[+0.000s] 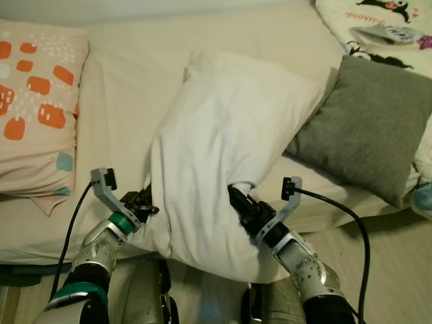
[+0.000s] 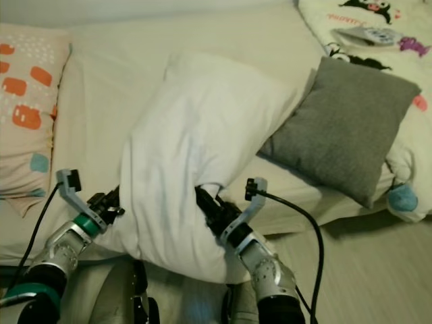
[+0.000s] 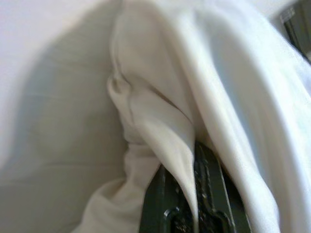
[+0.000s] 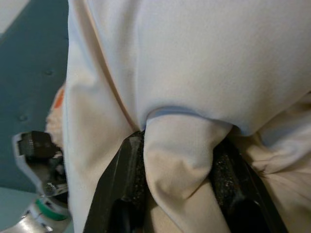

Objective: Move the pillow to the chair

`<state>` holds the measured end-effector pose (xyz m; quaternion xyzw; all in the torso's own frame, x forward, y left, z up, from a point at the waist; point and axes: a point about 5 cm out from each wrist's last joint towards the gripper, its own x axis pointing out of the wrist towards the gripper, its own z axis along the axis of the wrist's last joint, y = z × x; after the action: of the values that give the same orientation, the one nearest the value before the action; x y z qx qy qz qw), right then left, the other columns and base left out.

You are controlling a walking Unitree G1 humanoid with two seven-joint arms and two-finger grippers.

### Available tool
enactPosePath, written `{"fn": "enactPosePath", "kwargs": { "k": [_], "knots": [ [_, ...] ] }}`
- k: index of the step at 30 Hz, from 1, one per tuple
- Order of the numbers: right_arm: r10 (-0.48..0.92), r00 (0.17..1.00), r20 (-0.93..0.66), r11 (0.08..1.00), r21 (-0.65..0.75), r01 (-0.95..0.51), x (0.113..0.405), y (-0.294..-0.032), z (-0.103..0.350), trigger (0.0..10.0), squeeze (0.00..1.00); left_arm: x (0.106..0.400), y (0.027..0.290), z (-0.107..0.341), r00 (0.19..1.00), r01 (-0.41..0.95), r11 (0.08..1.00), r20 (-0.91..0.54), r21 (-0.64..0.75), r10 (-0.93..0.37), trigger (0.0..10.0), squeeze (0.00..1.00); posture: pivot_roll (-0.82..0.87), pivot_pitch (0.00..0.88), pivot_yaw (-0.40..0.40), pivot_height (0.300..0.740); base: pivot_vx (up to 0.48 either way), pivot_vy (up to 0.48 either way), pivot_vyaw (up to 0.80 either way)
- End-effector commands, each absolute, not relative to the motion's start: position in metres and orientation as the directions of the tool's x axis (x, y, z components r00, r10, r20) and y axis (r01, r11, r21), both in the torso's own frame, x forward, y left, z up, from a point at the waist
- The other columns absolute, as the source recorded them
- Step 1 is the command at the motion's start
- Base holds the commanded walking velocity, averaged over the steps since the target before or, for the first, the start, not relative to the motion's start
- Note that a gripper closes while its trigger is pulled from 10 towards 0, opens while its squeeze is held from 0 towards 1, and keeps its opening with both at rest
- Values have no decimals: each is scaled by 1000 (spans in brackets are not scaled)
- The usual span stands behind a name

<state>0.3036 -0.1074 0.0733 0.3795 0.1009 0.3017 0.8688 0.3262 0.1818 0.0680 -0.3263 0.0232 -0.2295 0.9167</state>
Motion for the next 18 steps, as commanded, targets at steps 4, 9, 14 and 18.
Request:
{"fn": "enactPosePath", "kwargs": {
  "k": [4,9,14,18],
  "knots": [
    [664,748,4,507,733,-453,297,-83,61,0,0,319,177,65,894,415,675,134,-610,-428,0,0,64,44,73,598,0,0,0],
    [649,761,13,513,732,-450,297,-84,63,0,0,318,173,68,904,407,697,148,-590,-402,0,0,75,27,57,598,0,0,0],
    [611,791,29,539,716,-444,302,-87,68,0,0,317,166,73,917,385,737,139,-556,-374,0,0,83,20,44,598,0,0,0],
    [570,818,72,544,714,-442,308,-88,77,0,0,318,162,82,918,389,766,149,-511,-367,0,0,95,2,27,598,0,0,0]
  ]
}}
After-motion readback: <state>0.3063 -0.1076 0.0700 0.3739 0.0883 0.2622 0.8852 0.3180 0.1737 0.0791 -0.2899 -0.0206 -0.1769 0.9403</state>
